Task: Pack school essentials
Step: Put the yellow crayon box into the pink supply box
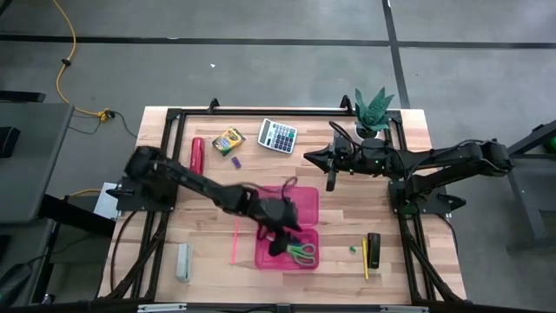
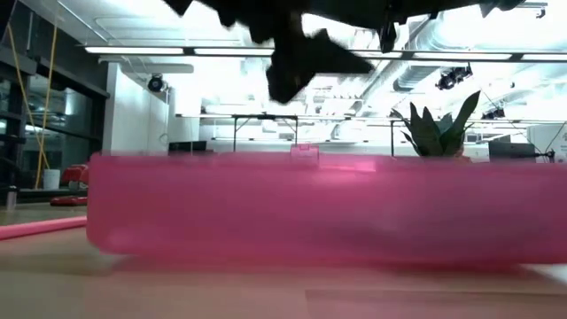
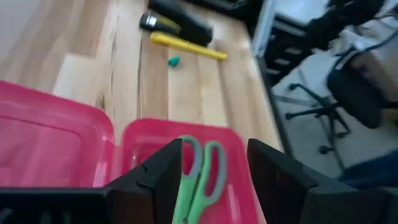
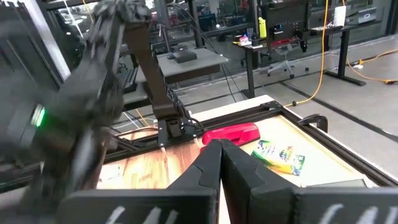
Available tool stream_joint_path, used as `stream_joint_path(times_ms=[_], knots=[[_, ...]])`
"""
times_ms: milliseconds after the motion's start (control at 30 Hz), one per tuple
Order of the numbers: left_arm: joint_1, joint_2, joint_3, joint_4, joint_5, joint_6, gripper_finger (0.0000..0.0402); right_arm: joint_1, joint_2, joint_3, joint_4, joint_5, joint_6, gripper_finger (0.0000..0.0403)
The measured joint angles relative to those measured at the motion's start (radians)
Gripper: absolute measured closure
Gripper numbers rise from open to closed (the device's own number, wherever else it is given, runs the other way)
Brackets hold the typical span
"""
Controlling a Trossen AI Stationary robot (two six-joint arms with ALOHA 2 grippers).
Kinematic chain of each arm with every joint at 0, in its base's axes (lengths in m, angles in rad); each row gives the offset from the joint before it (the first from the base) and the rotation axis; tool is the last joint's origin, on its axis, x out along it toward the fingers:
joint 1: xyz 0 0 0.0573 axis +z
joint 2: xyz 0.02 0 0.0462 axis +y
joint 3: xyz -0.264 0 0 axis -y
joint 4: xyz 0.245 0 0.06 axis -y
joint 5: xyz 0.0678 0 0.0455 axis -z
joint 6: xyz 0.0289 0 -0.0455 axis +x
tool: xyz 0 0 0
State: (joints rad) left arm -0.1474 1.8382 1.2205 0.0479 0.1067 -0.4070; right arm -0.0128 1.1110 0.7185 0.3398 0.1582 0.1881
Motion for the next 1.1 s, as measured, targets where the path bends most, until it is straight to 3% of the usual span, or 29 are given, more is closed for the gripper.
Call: stream_joint_path(times_ms=[167,300,467,633,800,1100], knots=[[0.059,-0.204,0.000,-0.144,0.038,0.061,0.0228,0.000,0.000,0.000,0.000,-0.007,-0.013,0.0403],[0.089,-0.414,-0.024,-0.176,-0.082,0.161,0.0233,0.000,0.000,0.000,0.001,-0.026,-0.013,0.0403],[0.106,-0.678,-0.189,0.020,-0.235,0.235,0.0245,0.000,0.000,0.000,0.001,-0.052,-0.013,0.0403],[0.114,-0.877,-0.445,0.256,-0.264,0.161,0.0253,0.000,0.000,0.000,0.001,-0.063,-0.012,0.0403],[0.116,-0.987,-0.597,0.364,-0.284,0.126,0.0255,0.000,0.000,0.000,0.032,-0.063,-0.013,0.0403],[0.116,-1.024,-0.619,0.351,-0.302,0.243,0.0255,0.000,0.000,0.000,0.116,-0.054,-0.062,0.0403]])
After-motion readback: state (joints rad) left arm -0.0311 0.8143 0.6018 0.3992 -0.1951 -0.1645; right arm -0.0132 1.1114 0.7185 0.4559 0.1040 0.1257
